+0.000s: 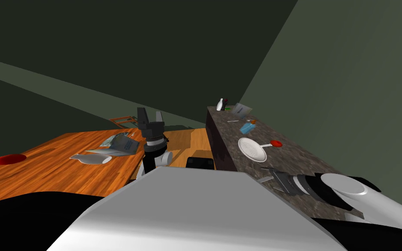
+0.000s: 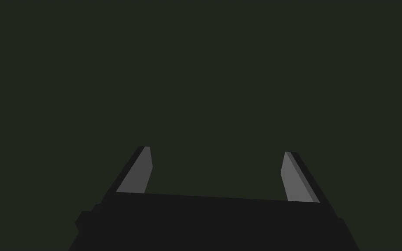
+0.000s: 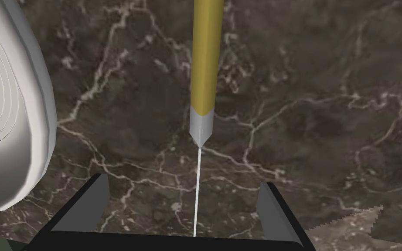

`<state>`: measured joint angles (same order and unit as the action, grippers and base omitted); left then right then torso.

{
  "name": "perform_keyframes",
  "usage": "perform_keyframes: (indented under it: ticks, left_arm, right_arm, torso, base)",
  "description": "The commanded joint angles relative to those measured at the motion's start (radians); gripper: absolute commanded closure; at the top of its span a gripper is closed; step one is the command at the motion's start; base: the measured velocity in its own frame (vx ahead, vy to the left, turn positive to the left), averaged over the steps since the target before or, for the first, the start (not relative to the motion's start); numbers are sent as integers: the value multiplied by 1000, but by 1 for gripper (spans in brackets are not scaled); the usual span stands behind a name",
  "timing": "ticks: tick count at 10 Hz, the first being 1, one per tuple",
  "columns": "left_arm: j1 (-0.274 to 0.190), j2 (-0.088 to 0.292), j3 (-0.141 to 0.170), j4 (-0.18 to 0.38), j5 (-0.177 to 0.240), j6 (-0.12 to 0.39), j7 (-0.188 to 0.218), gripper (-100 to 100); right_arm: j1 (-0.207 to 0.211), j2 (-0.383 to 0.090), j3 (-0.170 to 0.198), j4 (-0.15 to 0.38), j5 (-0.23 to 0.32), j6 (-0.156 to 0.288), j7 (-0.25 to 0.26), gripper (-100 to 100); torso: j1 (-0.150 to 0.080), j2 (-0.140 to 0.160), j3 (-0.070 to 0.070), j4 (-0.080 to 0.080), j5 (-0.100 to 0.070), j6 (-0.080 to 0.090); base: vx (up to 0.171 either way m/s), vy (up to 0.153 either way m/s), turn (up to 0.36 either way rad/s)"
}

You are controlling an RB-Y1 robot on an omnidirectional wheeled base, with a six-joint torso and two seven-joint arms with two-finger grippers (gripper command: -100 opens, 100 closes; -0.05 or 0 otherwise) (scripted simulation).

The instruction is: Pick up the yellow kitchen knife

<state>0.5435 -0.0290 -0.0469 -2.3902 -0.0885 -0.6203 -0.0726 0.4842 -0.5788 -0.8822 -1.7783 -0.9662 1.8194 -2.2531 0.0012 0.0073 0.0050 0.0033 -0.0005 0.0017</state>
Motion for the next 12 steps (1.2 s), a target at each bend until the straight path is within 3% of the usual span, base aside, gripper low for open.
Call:
perform_keyframes:
  ticks: [1, 4, 5, 6, 7, 11, 12]
  left_arm:
    - [0, 0, 0, 0, 0, 0, 0, 0]
    - [0, 0, 0, 0, 0, 0, 0, 0]
    - [0, 0, 0, 0, 0, 0, 0, 0]
    - [0, 0, 0, 0, 0, 0, 0, 0]
    - [0, 0, 0, 0, 0, 0, 0, 0]
    - [0, 0, 0, 0, 0, 0, 0, 0]
    - [0, 0, 0, 0, 0, 0, 0, 0]
  right_arm:
    - [-13, 5, -13, -14, -31, -4, -9, -100]
    - [-26, 9, -32, -42, -71, 45, -33, -100]
    - [-24, 10, -29, -42, -66, 34, -32, -100]
    - [-24, 10, -30, -42, -67, 38, -33, 0]
    - [-31, 16, 4, -43, -51, 9, -69, -100]
    - [-43, 29, 72, -45, -20, -47, -141, -100]
    - [-37, 32, 60, -51, -25, -35, -126, -100]
  torso:
    - [0, 0, 0, 0, 0, 0]
    - [0, 0, 0, 0, 0, 0]
    - [0, -1, -1, 0, 0, 0]
    - [0, -3, -2, -1, 0, 0]
    - [0, -4, -2, -1, 0, 0]
    - [-3, 0, 0, 0, -1, 0]
    - [-3, 0, 0, 0, -1, -1]
  base:
    - [-65, 1, -21]
    - [-66, 6, -11]
    - [-17, 4, -2]
    - [0, 0, 0]
    - [-50, -17, 138]
    - [-87, -38, 122]
    - [-37, -18, 35]
